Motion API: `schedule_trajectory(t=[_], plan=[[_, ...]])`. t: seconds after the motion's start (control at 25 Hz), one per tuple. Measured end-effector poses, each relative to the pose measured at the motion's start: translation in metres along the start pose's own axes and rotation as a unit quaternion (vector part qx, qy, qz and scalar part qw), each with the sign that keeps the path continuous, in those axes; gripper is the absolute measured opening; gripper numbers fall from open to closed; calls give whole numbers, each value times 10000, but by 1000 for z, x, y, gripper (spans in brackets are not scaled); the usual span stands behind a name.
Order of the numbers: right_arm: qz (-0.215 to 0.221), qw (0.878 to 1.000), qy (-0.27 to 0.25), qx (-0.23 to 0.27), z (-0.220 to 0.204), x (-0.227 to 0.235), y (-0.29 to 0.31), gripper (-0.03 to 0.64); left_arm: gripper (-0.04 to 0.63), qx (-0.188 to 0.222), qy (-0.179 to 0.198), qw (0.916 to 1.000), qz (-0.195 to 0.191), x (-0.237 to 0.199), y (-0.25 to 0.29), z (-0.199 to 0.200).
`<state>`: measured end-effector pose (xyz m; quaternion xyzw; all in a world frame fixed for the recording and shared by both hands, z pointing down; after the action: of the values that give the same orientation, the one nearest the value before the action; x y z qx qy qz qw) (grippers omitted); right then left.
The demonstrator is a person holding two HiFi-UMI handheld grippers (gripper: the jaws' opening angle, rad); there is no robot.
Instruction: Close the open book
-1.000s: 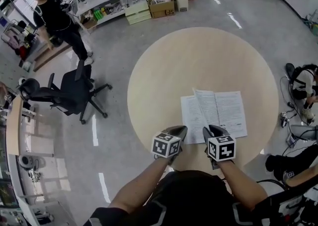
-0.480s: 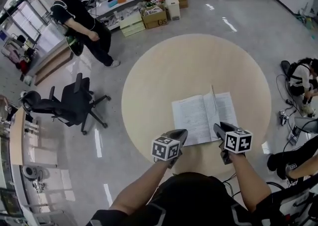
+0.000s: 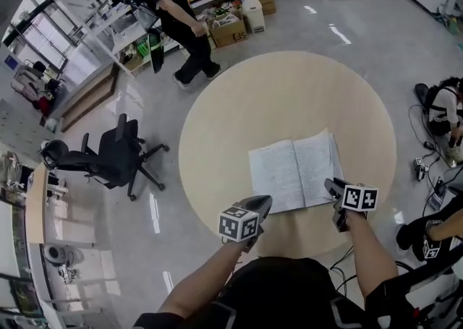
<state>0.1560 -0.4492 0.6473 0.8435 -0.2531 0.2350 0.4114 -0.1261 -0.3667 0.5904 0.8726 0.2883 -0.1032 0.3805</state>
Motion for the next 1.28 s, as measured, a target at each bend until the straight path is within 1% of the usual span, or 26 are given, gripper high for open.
schedule_trajectory(t=[0.12, 0.2, 0.32, 0.4, 0.48, 0.64, 0.8, 0.92, 1.0, 1.16, 1.28], plan=[[91, 9998, 185, -76, -3, 18, 4, 135, -15, 77, 37, 9998, -168, 9, 1, -2], [67, 9996, 249, -116, -3, 29, 6, 135, -15, 125, 107, 9995, -251, 12, 3, -3], [-194, 9991, 370, -22, 3, 50, 0, 133, -15, 96, 55, 9998, -172, 14, 2, -4], [-288, 9988, 378, -90, 3, 60, -9, 133, -15, 68, 31, 9999, -127, 17, 0, -5], [-362, 9987, 336, -149, 2, 65, -16, 133, -15, 48, 28, 9999, -95, 19, -3, -7], [-504, 9986, 163, -39, 7, 65, -25, 133, -15, 100, -82, 9999, -13, 15, -7, -9], [-463, 9983, -356, 43, 15, 39, -32, 133, -15, 236, -240, 9993, 160, 4, -19, -12], [-367, 9979, -536, 77, 23, 11, -28, 133, -15, 417, -423, 9977, 331, -11, -30, -15], [-223, 9970, -733, 71, 27, -15, -21, 133, -15, 514, -541, 9962, 447, -23, -38, -16], [163, 9899, -1404, -79, 27, -73, -2, 133, -15, 693, -685, 9936, 570, -39, -49, -16], [361, 9831, -1779, -237, 18, -108, 17, 133, -15, 785, -719, 9926, 578, -48, -53, -18]])
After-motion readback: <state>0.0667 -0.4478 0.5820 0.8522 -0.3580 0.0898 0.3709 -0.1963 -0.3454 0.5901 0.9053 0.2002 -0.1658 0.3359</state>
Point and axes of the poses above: the fingertips, and each gripper's own axes: y forward along the fingers, x to its right, z out of its top, the point moved 7 cm from there along -y, backward along the fingers, and after that the axes turned 1 degree about y, right-handed, at the moved point
